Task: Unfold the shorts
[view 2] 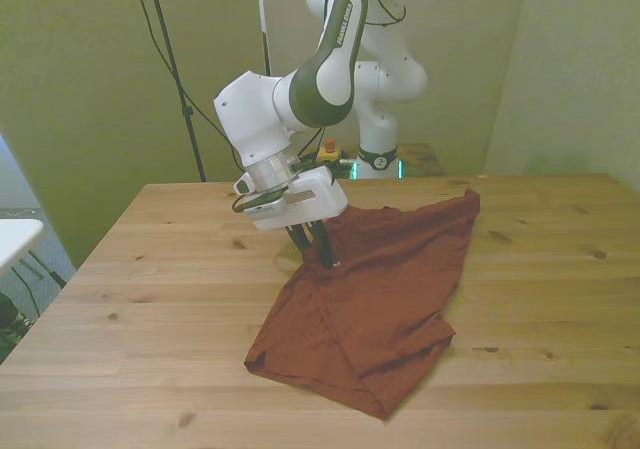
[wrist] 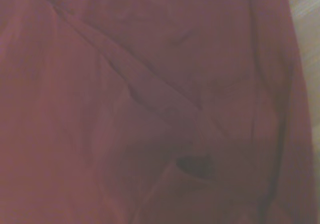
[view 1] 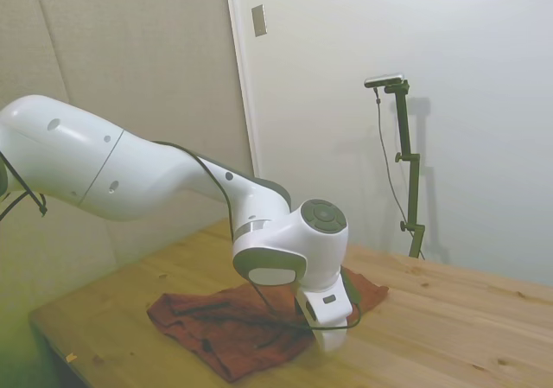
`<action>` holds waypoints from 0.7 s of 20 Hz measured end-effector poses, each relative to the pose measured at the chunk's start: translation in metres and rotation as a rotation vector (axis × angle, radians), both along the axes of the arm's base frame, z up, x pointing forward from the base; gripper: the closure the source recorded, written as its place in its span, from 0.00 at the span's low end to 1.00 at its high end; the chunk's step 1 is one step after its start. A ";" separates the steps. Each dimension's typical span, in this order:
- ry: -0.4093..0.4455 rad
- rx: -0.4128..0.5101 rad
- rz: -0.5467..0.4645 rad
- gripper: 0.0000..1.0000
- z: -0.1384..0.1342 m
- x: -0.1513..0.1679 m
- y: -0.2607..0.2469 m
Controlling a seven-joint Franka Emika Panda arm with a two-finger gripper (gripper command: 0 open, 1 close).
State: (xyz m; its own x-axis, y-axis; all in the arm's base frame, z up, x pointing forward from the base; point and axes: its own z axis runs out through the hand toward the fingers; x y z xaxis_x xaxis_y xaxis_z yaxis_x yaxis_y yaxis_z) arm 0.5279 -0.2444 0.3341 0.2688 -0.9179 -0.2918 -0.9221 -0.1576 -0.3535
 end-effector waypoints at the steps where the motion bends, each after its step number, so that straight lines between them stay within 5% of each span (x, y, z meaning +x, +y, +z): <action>1: 0.001 0.000 0.000 1.00 0.000 0.000 0.000; 14: -0.048 -0.035 0.037 1.00 0.043 -0.003 0.001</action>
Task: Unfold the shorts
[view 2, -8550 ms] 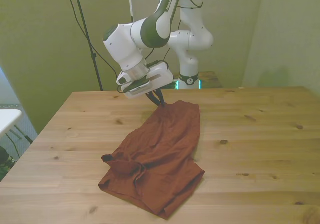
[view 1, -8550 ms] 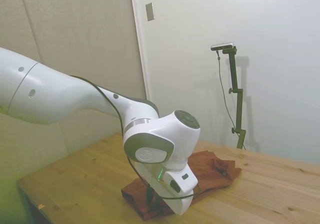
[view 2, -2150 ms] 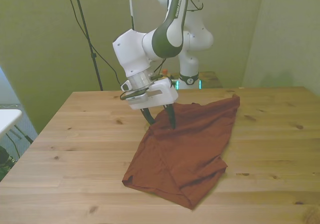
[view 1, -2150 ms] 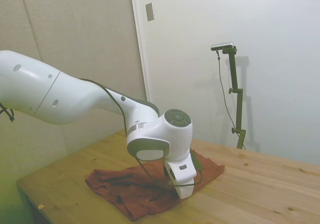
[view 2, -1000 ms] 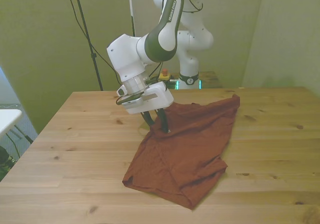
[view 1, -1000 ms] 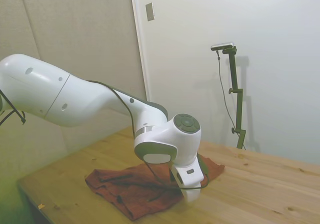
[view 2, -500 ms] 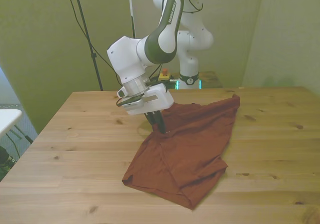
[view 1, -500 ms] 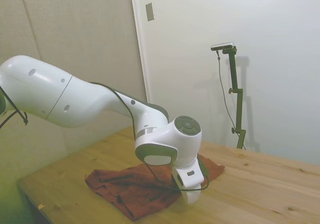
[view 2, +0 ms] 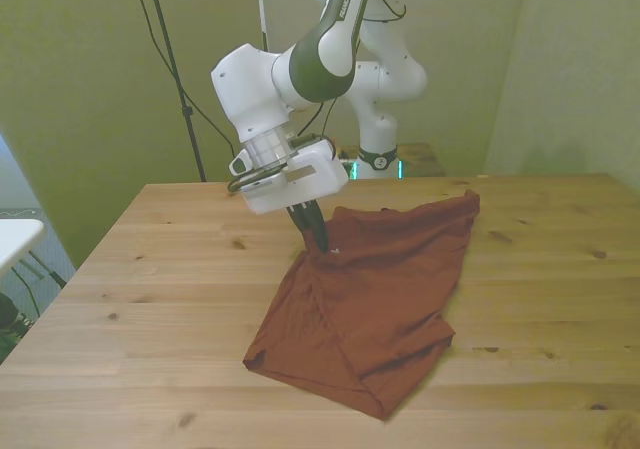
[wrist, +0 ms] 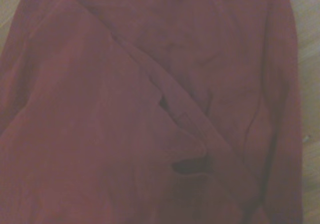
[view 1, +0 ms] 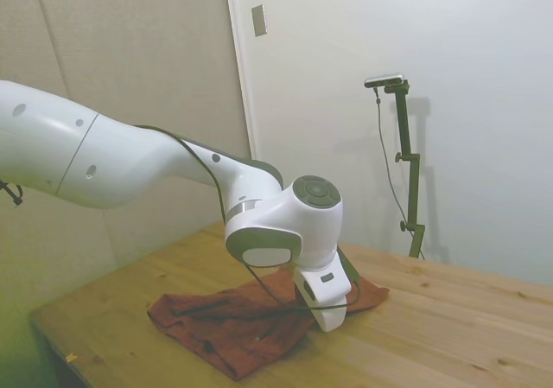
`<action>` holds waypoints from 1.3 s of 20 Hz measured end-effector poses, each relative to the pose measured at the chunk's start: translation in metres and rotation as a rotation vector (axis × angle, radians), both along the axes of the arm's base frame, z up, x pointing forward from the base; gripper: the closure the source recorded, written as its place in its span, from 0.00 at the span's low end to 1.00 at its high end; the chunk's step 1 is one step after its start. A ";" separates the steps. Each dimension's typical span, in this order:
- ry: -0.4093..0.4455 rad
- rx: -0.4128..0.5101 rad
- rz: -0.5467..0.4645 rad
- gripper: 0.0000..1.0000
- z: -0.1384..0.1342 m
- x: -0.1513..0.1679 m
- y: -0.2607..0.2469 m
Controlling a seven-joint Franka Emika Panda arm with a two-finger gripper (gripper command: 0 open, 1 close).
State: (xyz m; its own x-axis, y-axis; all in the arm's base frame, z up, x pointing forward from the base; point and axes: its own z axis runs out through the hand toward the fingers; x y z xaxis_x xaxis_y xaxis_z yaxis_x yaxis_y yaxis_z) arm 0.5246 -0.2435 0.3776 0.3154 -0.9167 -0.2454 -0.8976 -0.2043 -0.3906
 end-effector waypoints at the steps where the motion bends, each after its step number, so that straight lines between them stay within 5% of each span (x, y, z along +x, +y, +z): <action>1: 0.006 -0.011 0.007 1.00 0.000 0.000 0.000; 7: 0.124 -0.175 0.034 1.00 -0.003 -0.001 0.003; 11: 0.125 -0.280 0.042 1.00 0.008 -0.001 0.002; 18: 0.150 -0.647 0.140 1.00 0.007 0.002 0.033; 26: 0.116 -0.743 0.216 1.00 0.024 0.004 0.067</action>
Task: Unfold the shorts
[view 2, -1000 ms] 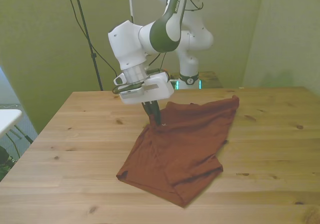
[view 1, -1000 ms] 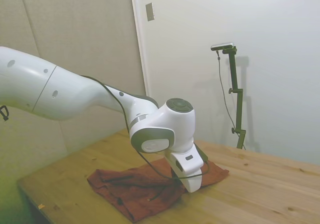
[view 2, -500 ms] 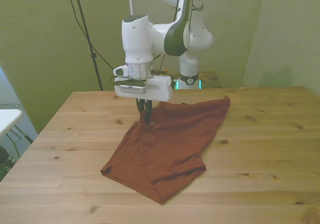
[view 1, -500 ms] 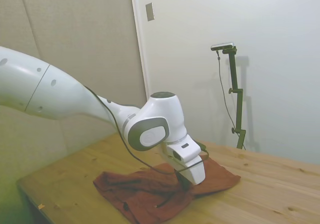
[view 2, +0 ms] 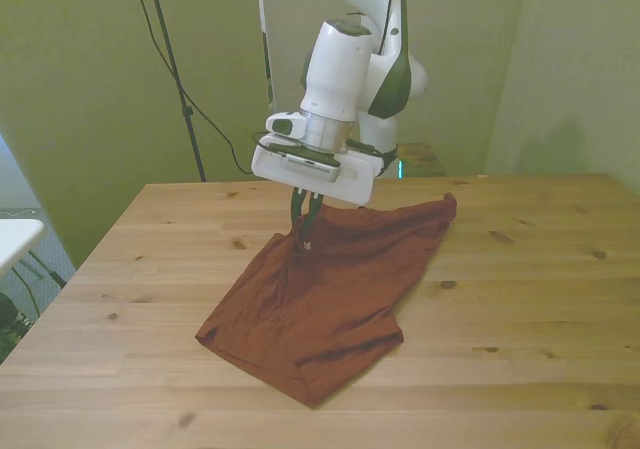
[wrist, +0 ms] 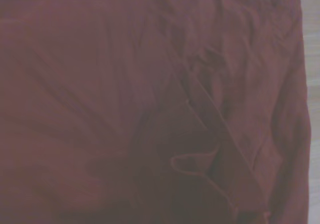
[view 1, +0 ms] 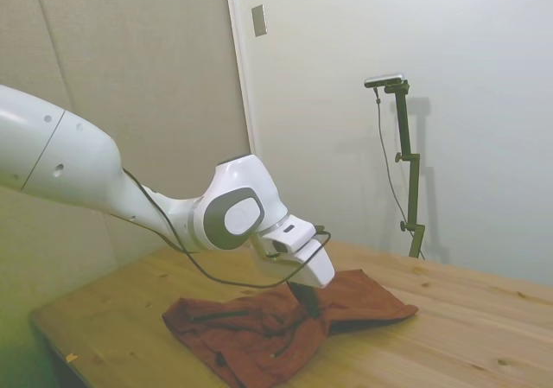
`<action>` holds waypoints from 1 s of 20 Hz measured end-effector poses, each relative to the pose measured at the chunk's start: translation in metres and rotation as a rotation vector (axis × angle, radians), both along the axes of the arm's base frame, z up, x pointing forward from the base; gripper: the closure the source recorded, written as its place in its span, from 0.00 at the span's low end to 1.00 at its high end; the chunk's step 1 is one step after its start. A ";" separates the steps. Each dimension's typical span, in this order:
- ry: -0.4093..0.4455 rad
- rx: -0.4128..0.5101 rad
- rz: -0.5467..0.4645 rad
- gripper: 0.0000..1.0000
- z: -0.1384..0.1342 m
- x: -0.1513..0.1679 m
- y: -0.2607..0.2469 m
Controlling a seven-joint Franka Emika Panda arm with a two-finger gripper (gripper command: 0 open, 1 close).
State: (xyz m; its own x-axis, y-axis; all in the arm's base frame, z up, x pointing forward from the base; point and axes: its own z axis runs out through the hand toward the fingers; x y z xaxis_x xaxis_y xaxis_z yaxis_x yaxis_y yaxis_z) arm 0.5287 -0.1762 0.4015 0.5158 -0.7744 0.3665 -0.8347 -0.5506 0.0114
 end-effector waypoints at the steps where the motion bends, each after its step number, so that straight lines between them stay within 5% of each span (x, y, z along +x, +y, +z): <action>1: 0.002 -0.020 0.013 1.00 0.001 0.001 0.002; 11: 0.021 -0.152 0.119 1.00 0.028 0.028 0.044; 20: -0.047 -0.155 0.163 1.00 0.052 0.096 0.091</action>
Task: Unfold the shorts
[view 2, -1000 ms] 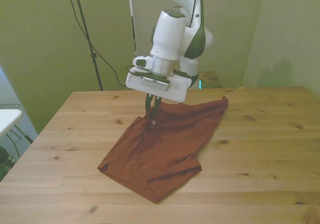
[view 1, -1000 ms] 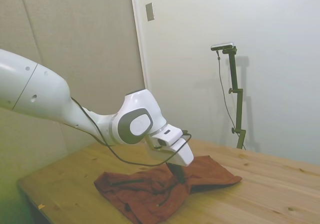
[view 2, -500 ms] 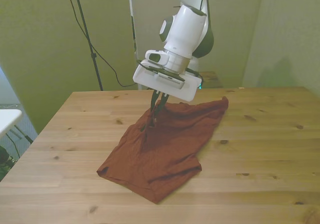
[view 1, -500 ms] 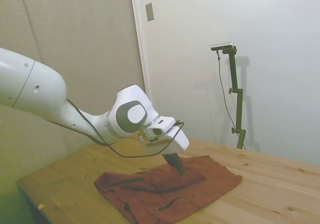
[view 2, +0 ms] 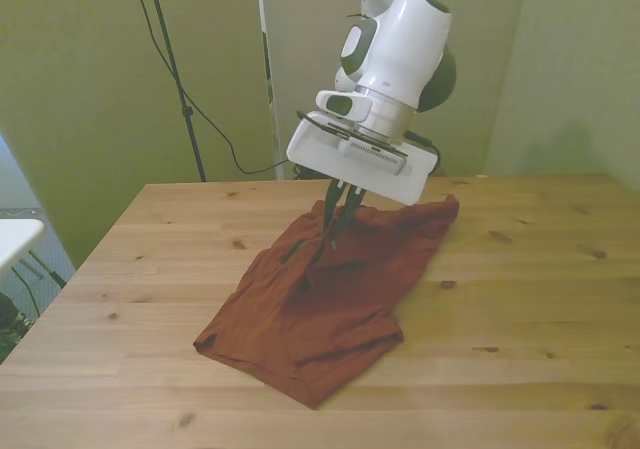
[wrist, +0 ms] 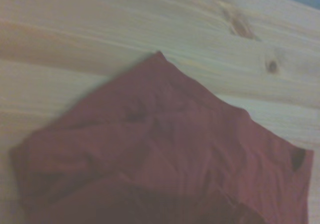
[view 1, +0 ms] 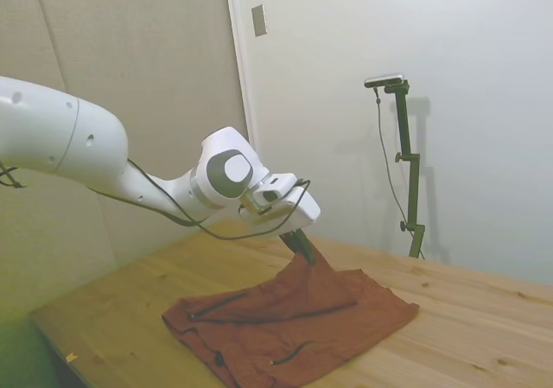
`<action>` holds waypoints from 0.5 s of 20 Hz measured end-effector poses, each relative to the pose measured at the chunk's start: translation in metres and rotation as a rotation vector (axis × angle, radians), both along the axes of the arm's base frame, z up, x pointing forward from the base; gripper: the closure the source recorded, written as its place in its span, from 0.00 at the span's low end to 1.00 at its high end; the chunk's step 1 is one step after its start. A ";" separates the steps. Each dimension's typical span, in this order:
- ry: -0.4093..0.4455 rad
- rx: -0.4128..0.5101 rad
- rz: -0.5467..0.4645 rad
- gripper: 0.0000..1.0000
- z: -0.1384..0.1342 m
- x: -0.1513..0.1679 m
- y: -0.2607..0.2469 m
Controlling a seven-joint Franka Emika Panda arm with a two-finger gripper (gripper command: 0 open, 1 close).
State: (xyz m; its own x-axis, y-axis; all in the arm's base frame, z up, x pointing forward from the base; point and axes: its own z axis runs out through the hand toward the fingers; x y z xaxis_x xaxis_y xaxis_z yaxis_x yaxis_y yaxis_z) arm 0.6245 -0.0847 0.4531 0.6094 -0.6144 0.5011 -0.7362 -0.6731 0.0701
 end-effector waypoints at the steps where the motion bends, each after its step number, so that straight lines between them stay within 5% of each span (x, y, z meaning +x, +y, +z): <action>1: -0.002 0.003 0.010 1.00 0.000 0.008 0.010; 10: -0.003 0.006 0.097 1.00 -0.010 0.053 0.102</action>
State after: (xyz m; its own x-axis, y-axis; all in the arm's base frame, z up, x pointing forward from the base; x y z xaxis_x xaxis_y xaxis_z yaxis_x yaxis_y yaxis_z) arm 0.6777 0.0177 0.4436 0.6648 -0.5553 0.4996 -0.6675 -0.7419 0.0636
